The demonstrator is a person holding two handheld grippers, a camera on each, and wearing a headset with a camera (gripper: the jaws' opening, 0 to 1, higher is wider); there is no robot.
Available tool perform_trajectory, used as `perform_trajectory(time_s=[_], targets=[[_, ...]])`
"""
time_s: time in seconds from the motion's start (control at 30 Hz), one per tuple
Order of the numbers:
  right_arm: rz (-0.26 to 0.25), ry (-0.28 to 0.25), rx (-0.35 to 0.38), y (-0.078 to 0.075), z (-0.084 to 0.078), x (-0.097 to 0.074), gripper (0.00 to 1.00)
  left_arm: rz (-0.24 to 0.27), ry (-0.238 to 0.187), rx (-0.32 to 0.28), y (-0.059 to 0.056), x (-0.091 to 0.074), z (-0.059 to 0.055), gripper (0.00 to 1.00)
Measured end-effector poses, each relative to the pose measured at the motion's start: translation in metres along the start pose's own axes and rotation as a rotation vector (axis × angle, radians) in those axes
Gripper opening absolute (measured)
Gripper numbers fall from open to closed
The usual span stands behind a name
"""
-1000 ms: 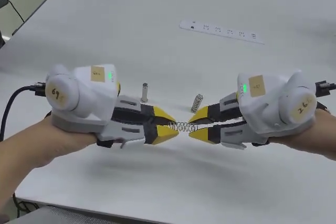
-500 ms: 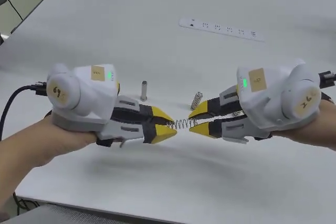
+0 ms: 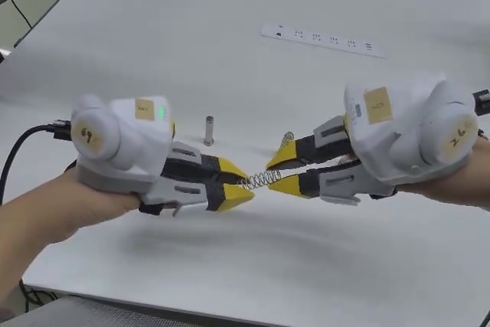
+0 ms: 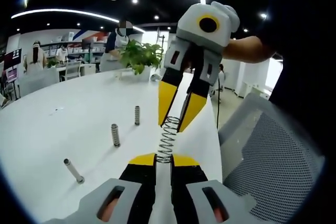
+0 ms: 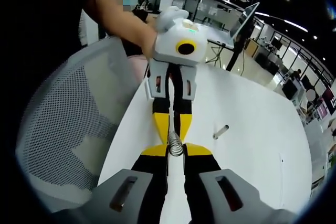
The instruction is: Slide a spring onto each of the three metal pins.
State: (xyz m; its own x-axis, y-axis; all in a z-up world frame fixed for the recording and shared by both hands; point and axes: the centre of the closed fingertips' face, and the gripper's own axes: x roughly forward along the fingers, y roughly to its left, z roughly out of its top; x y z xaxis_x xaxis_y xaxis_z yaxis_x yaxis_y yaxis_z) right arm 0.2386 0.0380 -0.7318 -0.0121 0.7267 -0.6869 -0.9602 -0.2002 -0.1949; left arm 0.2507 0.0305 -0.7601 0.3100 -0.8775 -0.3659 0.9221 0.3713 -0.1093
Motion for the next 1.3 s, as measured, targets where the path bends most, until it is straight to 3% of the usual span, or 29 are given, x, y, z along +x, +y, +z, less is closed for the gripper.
perform_trajectory(time_s=[0.4, 0.73, 1.3], targets=[[0.003, 0.004, -0.03, -0.001, 0.004, 0.008, 0.08, 0.008, 0.002, -0.001, 0.002, 0.0, -0.002, 0.01], [0.008, -0.049, -0.017, -0.001, 0.02, 0.009, 0.07, 0.002, -0.005, 0.007, 0.002, 0.002, 0.0, 0.01], [-0.007, -0.099, -0.006, -0.001, 0.028, 0.008, 0.07, 0.002, -0.013, 0.012, -0.001, 0.002, 0.004, 0.01]])
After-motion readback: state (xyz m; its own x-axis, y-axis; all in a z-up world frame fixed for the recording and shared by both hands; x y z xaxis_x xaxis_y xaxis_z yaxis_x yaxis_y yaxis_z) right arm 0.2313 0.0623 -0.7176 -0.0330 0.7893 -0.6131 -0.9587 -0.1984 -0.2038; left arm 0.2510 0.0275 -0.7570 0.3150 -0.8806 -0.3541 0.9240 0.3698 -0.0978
